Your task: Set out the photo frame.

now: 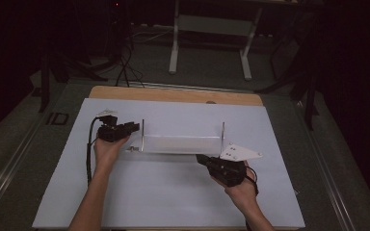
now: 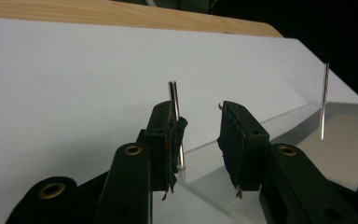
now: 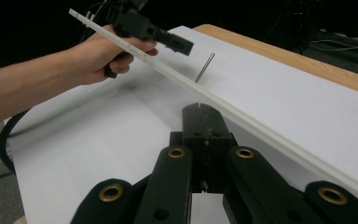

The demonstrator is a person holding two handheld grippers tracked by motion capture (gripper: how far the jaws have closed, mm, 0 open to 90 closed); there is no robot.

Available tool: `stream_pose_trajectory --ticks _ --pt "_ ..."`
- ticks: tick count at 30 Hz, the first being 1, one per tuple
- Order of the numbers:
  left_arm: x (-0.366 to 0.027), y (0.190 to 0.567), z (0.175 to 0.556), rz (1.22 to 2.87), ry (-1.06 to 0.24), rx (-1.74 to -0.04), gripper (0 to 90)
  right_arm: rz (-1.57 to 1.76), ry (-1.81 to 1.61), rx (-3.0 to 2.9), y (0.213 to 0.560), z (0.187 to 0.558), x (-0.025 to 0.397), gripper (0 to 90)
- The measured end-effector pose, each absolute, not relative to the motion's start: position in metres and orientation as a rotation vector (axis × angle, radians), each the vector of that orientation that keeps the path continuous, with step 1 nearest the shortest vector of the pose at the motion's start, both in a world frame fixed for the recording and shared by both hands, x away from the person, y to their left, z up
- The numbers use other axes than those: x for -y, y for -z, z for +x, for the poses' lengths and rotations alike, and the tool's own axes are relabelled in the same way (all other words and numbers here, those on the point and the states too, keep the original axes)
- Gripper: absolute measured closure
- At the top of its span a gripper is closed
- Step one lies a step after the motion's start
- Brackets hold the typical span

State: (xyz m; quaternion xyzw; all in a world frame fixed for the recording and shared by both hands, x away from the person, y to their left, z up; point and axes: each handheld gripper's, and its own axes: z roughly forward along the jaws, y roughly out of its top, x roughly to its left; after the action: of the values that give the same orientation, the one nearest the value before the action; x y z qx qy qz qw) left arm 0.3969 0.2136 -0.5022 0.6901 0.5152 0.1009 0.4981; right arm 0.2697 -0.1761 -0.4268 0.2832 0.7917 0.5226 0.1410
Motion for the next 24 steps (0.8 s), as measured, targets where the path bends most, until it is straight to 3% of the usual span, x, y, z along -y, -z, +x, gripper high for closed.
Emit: stream_pose_trajectory --ticks 17,24 --pt "-0.225 0.496 0.371 1.708 -0.305 -1.159 63.6 0.844 -1.541 -2.249 0.413 0.287 0.176 90.0" --pt "-0.226 0.491 0.364 1.732 -0.355 -1.115 59.1 0.845 -1.539 -2.219 0.403 0.298 0.174 90.0"
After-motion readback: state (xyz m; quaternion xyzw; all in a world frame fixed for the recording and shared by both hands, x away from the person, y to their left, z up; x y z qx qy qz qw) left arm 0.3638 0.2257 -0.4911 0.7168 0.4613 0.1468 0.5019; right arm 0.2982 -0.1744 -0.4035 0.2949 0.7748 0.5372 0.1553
